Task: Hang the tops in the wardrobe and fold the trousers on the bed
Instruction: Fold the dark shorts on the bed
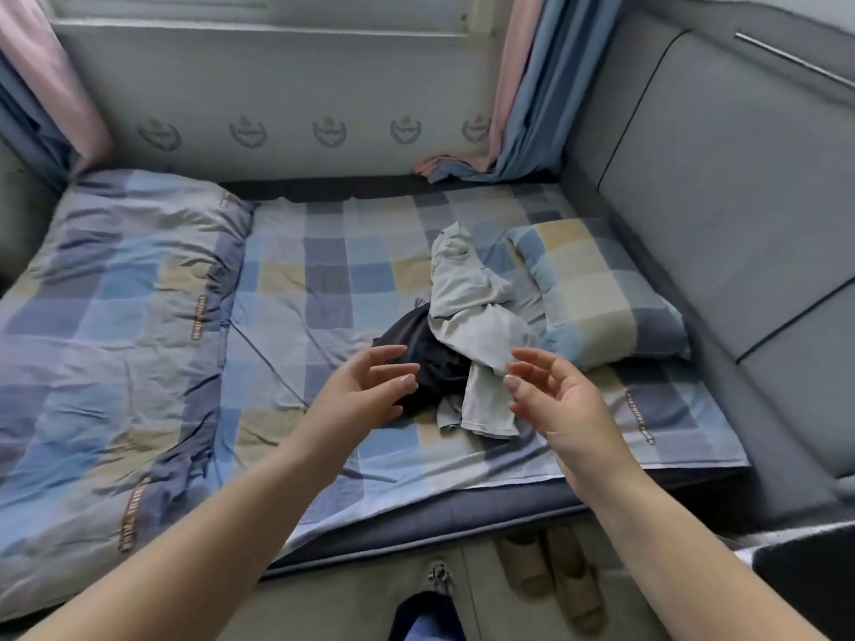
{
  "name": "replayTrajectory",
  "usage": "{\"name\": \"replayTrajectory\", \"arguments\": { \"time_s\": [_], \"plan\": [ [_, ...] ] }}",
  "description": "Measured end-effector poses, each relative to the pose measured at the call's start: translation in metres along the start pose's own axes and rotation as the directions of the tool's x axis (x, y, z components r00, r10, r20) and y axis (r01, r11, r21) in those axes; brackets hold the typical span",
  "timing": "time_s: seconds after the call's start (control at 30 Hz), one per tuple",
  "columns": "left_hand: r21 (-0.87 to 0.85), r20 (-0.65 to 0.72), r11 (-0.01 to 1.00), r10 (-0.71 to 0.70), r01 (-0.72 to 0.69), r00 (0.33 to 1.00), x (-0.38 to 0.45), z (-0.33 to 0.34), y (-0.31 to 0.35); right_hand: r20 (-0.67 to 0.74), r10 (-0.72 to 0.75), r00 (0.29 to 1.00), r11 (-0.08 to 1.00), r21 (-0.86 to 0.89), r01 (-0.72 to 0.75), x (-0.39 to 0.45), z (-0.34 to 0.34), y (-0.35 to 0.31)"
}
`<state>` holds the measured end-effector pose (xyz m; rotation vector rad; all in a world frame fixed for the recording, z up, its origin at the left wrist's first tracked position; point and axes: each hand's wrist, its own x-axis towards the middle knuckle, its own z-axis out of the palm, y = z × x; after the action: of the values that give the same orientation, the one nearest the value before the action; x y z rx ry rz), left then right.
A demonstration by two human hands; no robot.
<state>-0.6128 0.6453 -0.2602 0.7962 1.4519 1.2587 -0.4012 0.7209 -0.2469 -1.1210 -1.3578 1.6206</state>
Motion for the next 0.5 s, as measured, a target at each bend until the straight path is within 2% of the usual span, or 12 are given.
{"name": "replayTrajectory", "arguments": {
  "time_s": [0.37, 0.5],
  "plan": [
    [-0.067, -0.176, 0.967, -0.254, 0.246, 0.951, 0.154, 0.010, -0.025, 0.013, 0.214, 0.977, 0.975, -0.055, -0.213, 0.173, -0.033, 0.044],
    [0.003, -0.187, 0.946, -0.319, 0.325, 0.929, 0.205, -0.001, -0.056, 0.020, 0.258, 0.966, 0.959, -0.124, -0.253, 0.216, -0.031, 0.079]
  ]
}}
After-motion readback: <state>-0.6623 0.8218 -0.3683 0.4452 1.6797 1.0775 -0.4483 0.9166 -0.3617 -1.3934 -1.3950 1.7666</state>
